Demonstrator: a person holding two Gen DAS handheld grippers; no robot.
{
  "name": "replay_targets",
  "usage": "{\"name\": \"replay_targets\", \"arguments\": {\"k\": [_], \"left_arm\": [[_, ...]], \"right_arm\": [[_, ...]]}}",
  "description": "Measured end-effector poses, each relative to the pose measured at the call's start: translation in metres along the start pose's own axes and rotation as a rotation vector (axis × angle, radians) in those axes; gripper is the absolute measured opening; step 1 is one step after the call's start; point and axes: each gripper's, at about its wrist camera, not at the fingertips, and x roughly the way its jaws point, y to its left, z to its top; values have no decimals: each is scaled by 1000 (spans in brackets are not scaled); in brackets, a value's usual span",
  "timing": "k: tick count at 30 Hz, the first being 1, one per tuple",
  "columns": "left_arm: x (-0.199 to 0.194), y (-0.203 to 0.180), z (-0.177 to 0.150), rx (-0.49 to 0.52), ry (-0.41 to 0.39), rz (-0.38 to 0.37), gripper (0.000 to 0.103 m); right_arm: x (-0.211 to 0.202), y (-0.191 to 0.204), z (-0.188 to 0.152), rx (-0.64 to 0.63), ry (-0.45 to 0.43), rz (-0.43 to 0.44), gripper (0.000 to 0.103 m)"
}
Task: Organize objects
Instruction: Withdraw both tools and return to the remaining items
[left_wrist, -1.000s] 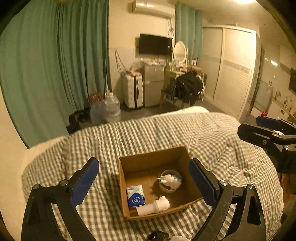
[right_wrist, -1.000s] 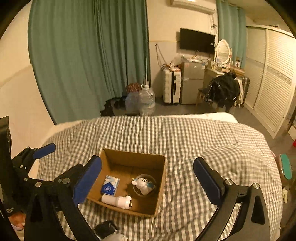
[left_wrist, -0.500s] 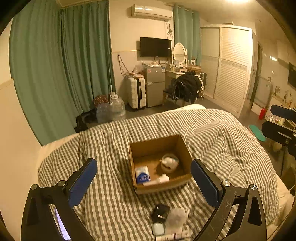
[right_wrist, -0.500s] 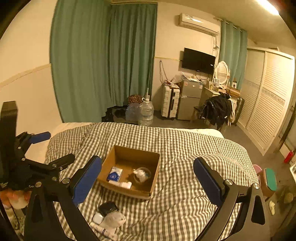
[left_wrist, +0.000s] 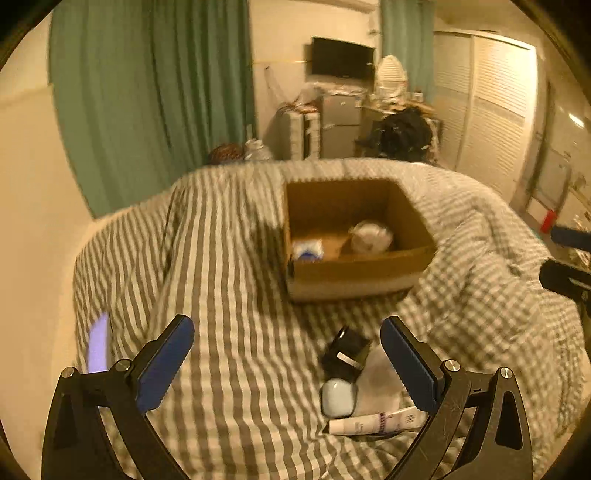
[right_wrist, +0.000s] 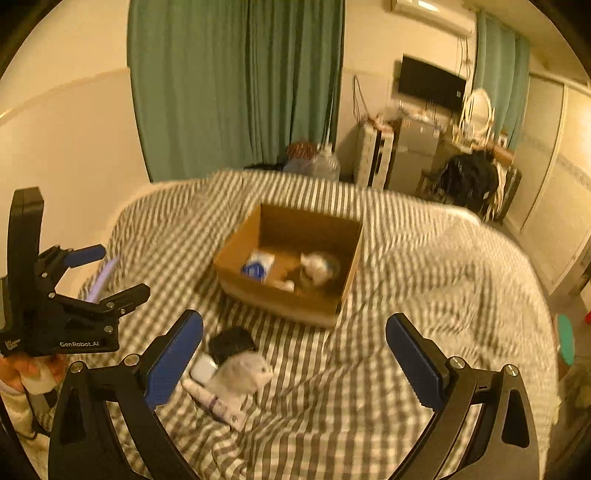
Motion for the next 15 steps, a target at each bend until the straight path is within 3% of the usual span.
{"name": "replay_targets", "arguments": {"k": [6,9,12,15], "left_arm": [[41,4,-52,-58,116,14,103],[46,3,-70,-27,154,25,103],[39,3,-78,27,144,24,103],[33,6,-81,49,137,14,103]], "right_arm": [[68,2,-57,3,139,72,100],[92,15,-76,-29,189,98,100],[106,35,-89,-88,209,125,98],[115,56,-99,-158,242,177,82]]}}
